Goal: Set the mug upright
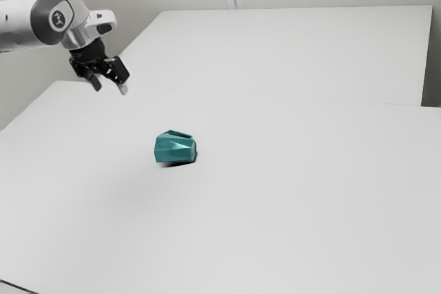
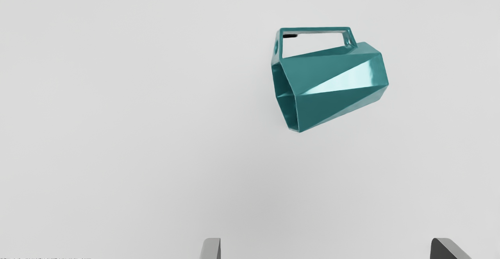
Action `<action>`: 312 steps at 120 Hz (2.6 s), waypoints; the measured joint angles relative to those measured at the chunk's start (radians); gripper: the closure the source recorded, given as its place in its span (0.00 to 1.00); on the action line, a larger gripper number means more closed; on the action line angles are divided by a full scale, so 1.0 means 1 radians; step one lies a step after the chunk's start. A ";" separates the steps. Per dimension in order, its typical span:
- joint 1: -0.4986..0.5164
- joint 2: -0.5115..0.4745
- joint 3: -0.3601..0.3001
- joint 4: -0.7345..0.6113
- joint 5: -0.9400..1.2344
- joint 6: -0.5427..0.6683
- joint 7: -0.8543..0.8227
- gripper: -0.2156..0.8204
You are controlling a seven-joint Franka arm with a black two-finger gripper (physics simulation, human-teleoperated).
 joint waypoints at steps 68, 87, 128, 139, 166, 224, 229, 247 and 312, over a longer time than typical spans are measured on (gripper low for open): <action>0.029 -0.020 0.144 -0.231 -0.469 0.127 0.153 0.23; 0.030 -0.012 0.185 -0.272 -0.605 0.120 0.249 0.23; 0.093 0.096 0.198 -0.273 -0.809 0.039 0.456 0.23; 0.103 0.131 0.198 -0.270 -0.852 0.013 0.506 0.23; 0.136 0.253 0.197 -0.224 -0.945 -0.041 0.617 0.23; 0.180 0.451 0.198 -0.112 -1.151 -0.166 0.815 0.24; 0.184 0.462 0.198 -0.102 -1.169 -0.180 0.829 0.24; 0.194 0.501 0.192 -0.081 -1.218 -0.219 0.874 0.24; 0.202 0.592 0.135 -0.044 -1.301 -0.261 0.971 0.24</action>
